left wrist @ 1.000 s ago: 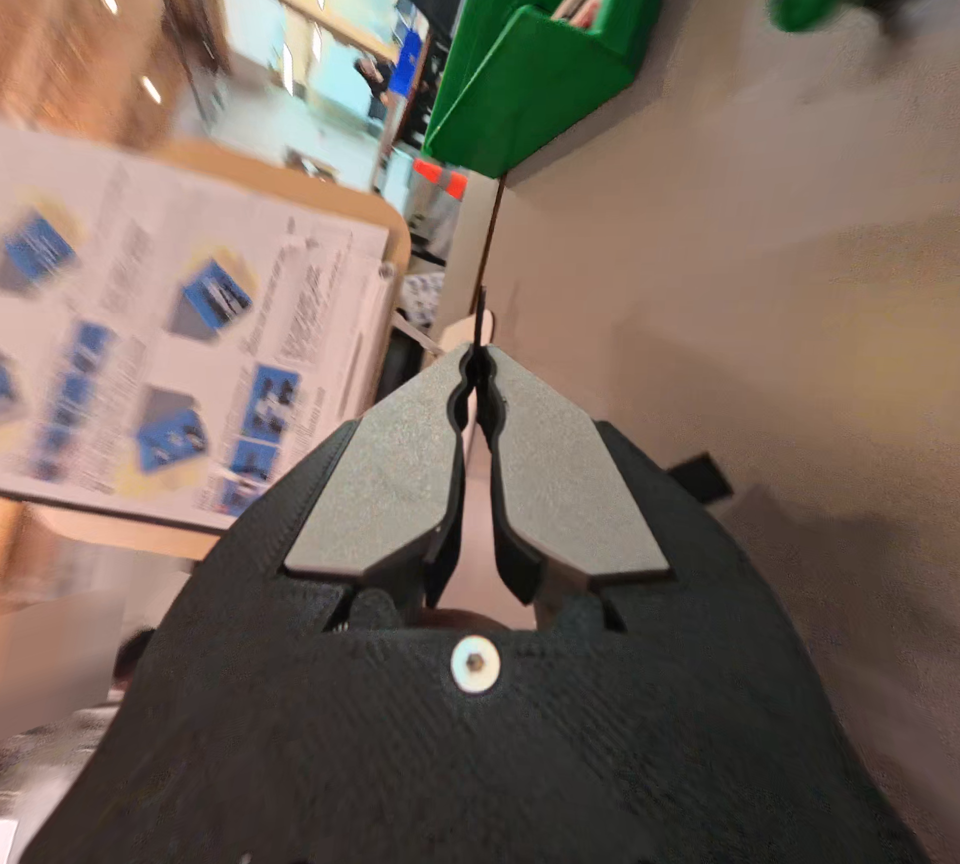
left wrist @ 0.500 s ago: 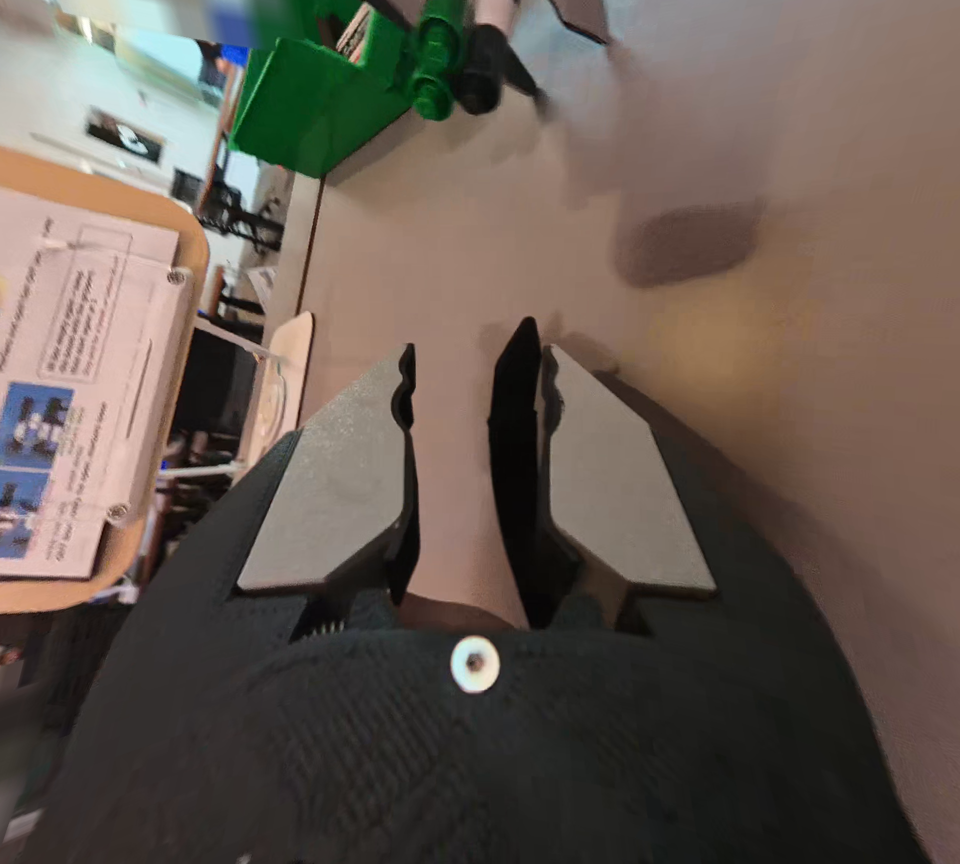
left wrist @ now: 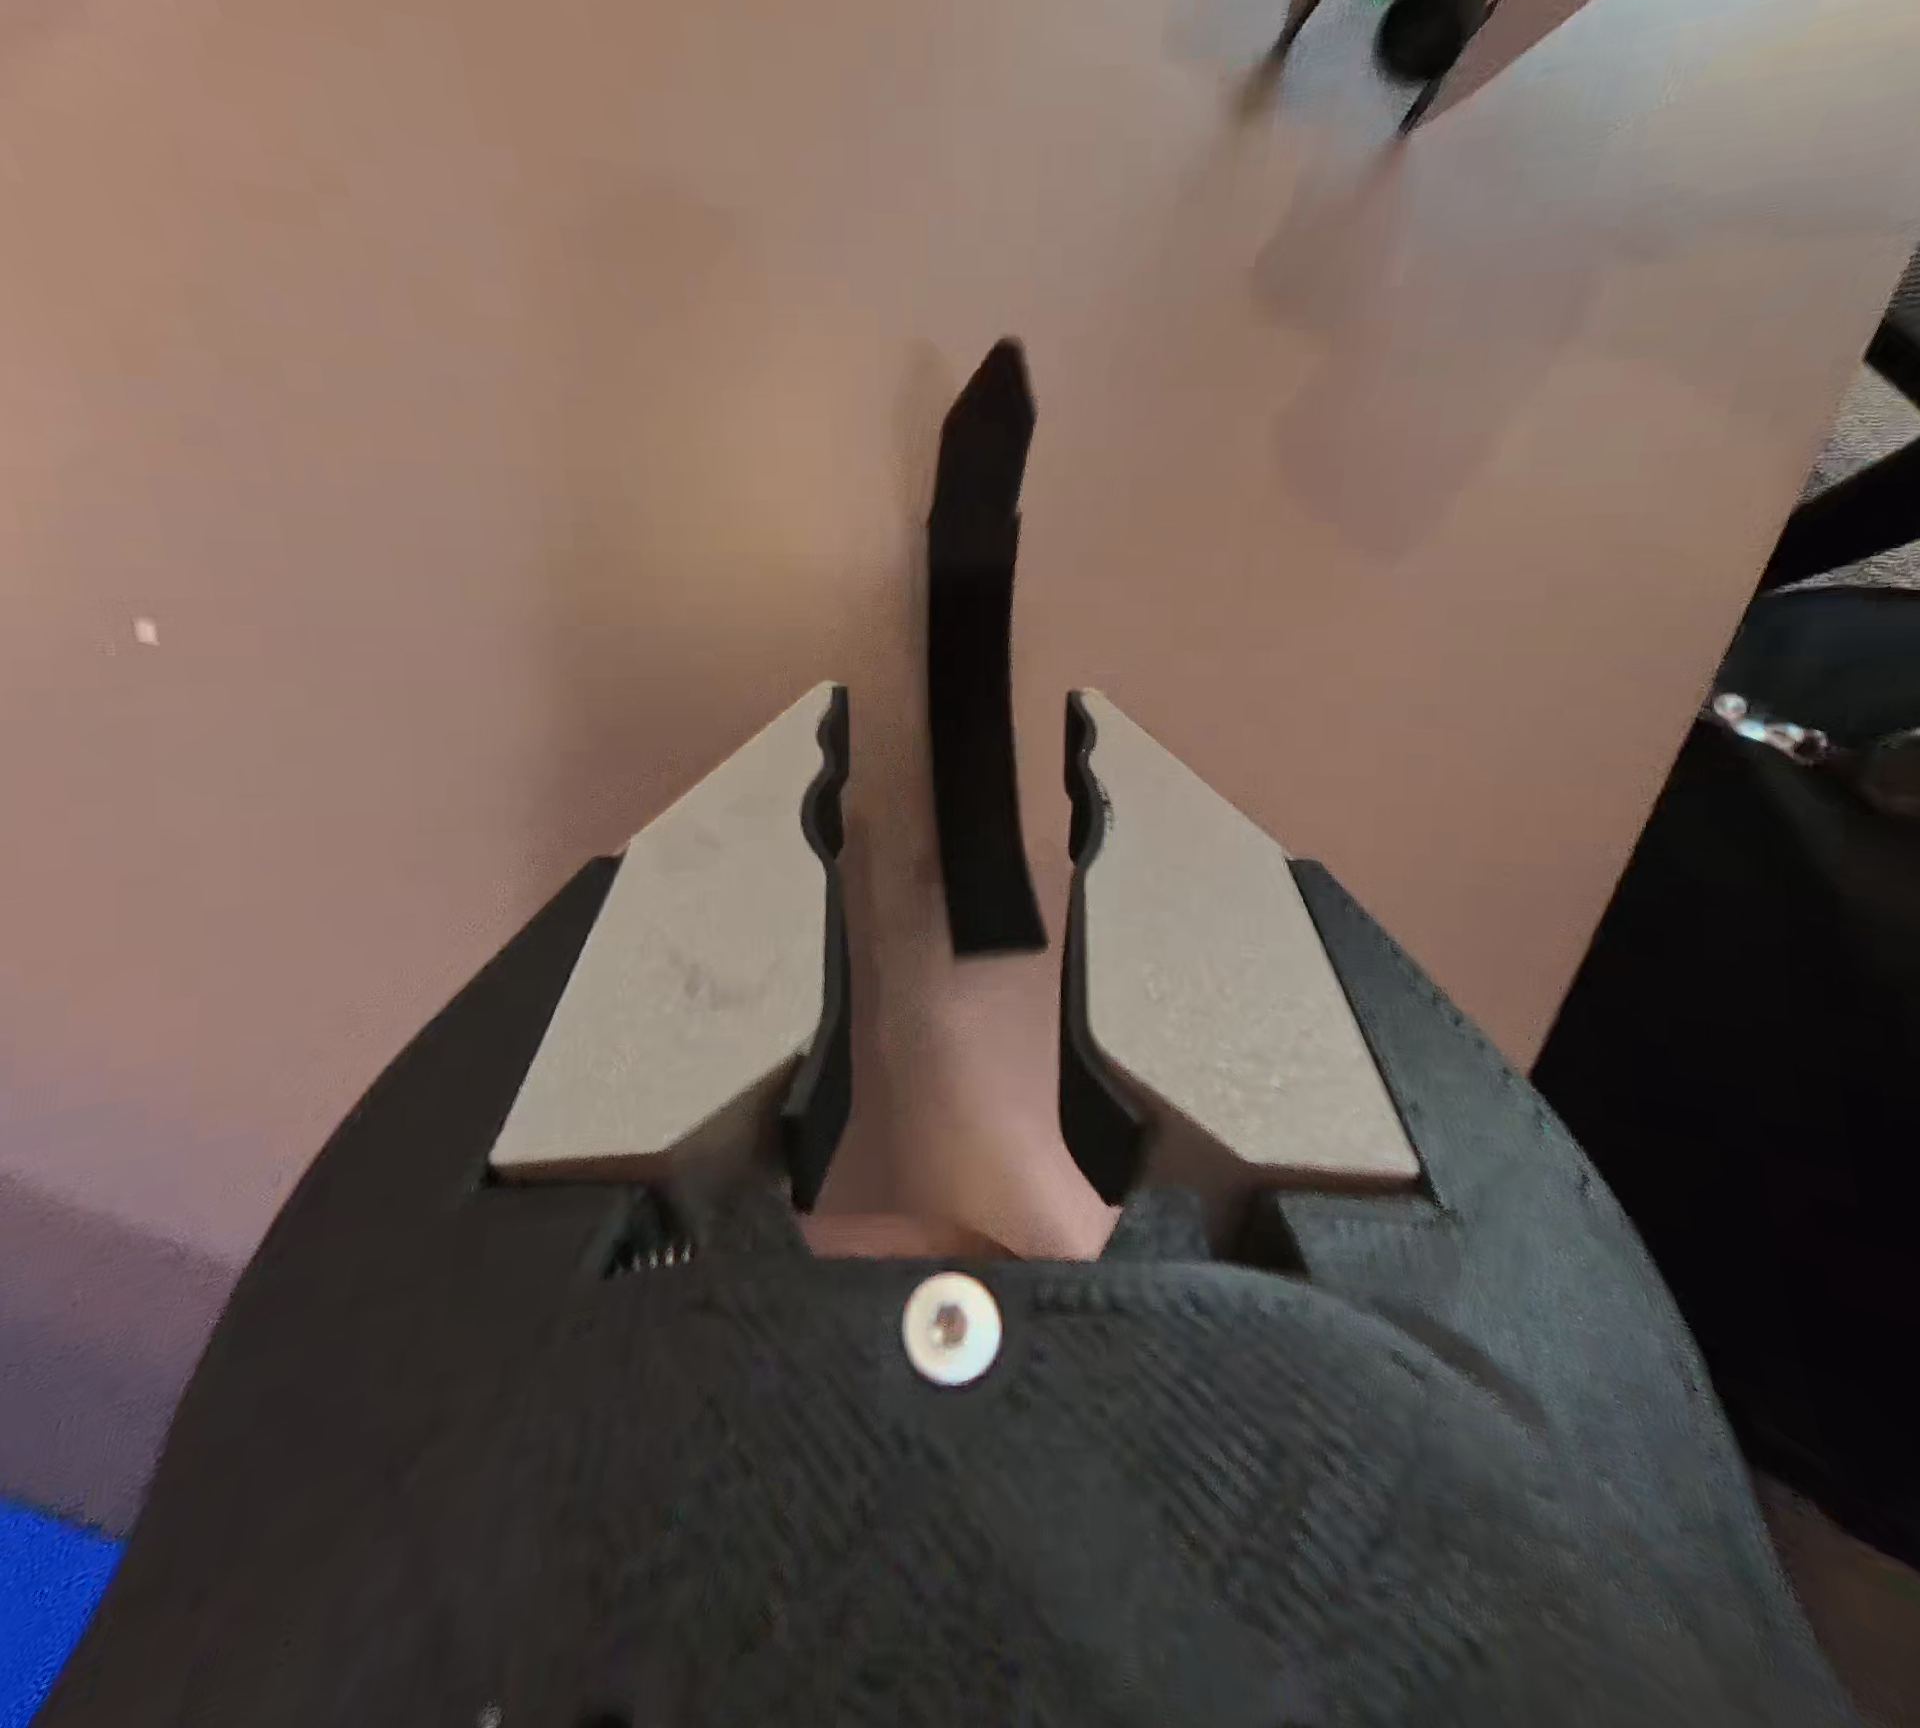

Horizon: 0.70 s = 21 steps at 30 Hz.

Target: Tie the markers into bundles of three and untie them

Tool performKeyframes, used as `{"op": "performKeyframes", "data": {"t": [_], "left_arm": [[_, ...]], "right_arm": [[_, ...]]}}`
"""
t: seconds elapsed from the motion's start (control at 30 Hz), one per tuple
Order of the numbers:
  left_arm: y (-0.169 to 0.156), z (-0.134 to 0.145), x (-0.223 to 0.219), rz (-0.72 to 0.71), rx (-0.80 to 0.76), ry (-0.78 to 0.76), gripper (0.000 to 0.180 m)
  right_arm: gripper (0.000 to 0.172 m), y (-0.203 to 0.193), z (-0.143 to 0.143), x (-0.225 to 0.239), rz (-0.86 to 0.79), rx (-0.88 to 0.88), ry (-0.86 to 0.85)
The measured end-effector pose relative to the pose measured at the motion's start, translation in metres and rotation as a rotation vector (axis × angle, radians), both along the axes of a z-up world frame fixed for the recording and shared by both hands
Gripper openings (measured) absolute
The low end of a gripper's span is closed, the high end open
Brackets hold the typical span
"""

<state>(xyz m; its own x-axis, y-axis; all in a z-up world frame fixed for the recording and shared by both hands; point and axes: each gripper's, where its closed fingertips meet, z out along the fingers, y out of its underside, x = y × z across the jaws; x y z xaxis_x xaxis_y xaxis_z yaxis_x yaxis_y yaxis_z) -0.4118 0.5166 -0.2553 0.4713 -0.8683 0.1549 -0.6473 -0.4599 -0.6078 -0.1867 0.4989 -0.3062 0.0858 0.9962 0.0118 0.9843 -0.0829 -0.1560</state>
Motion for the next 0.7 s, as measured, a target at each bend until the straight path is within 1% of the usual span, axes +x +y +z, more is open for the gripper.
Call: {"op": "performKeyframes", "data": {"t": [0.07,0.13,0.27,0.37,0.53,0.63,0.7], "left_arm": [[-0.003,-0.009,-0.019,0.022,-0.063,0.030,0.039],[-0.005,-0.017,-0.034,0.056,-0.105,0.046,0.034],[-0.021,-0.031,-0.045,0.058,-0.219,0.059,0.029],[-0.029,-0.029,-0.040,0.052,-0.282,0.009,0.027],[-0.028,-0.029,-0.036,0.080,-0.366,-0.061,0.024],[-0.035,-0.029,-0.030,0.075,-0.440,-0.116,0.023],[-0.038,-0.034,-0.029,0.073,-0.456,-0.113,0.023]], "right_arm": [[0.037,0.000,0.000,0.000,0.001,0.000,0.006],[0.037,0.000,0.000,0.000,0.006,0.000,0.004],[0.038,0.000,0.000,0.001,0.011,-0.001,-0.007],[0.037,-0.001,0.000,0.001,0.009,-0.001,-0.006],[0.037,-0.001,0.000,0.001,0.004,0.000,-0.001],[0.037,-0.001,0.000,0.001,0.002,0.000,-0.001],[0.037,-0.001,0.000,0.001,0.007,-0.001,-0.004]]}}
